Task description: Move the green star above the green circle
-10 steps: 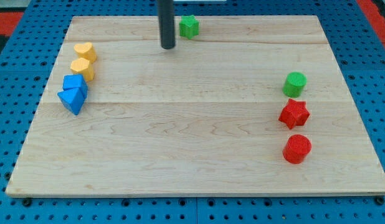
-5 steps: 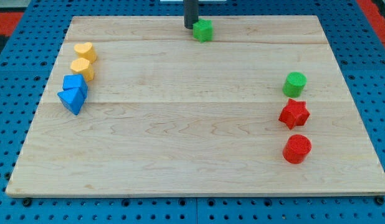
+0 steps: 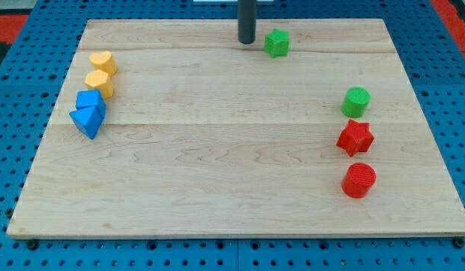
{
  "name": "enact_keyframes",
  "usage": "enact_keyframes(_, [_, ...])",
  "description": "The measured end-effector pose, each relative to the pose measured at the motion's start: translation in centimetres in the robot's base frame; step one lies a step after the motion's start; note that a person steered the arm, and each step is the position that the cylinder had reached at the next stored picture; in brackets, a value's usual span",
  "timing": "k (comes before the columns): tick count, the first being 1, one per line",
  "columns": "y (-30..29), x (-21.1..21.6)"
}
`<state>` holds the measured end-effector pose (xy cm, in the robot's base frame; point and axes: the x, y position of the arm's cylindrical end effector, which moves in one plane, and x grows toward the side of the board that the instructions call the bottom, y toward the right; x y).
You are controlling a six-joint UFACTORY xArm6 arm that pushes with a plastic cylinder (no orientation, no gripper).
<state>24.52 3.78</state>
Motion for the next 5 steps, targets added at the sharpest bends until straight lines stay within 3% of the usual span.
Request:
enact_keyframes(3, [10.3,4.3])
enact_keyframes(4, [11.2,4.0])
enact_keyframes(5, [12.0,6.8])
